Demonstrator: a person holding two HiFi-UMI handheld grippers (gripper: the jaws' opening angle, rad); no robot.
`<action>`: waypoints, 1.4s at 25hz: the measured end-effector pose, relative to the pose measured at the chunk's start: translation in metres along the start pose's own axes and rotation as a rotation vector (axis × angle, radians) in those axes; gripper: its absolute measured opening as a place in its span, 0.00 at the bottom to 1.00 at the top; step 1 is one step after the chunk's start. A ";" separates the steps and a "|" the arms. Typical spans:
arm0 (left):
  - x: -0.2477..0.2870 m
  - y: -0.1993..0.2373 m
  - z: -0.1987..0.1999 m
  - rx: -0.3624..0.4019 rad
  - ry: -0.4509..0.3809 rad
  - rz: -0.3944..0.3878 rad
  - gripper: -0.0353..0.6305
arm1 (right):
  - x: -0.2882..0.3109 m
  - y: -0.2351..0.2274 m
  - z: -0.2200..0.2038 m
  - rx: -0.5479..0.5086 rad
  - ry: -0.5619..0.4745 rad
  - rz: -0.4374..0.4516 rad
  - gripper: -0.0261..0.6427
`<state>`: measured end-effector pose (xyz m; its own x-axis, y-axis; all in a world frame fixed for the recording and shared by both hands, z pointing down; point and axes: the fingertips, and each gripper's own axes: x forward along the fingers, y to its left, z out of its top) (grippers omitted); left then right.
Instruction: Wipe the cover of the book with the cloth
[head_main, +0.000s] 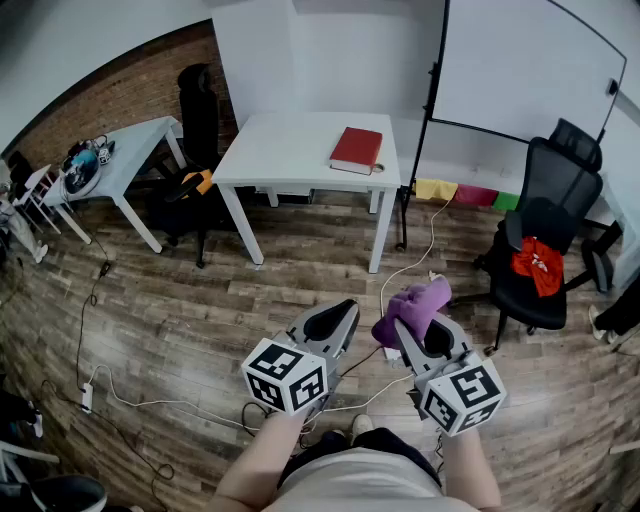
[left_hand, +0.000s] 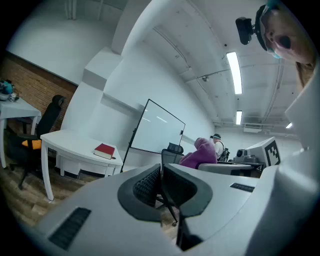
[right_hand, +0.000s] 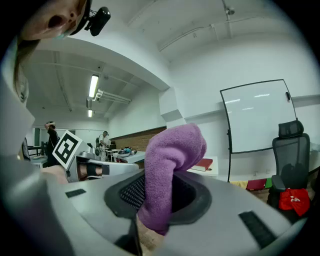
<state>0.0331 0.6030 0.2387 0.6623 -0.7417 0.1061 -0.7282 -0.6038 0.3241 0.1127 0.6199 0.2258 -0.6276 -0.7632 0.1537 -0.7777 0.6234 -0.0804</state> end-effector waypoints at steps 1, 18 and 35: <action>0.001 0.001 0.000 -0.003 -0.003 0.000 0.10 | 0.001 -0.001 -0.001 0.000 0.002 0.000 0.21; 0.040 0.004 -0.003 -0.030 -0.024 0.031 0.10 | 0.011 -0.048 -0.004 0.045 -0.025 0.035 0.21; 0.078 0.015 -0.003 -0.045 -0.038 0.081 0.10 | 0.031 -0.092 -0.011 0.077 -0.010 0.071 0.21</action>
<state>0.0743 0.5368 0.2547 0.5942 -0.7983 0.0984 -0.7697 -0.5288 0.3577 0.1653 0.5403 0.2485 -0.6813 -0.7194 0.1353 -0.7314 0.6613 -0.1664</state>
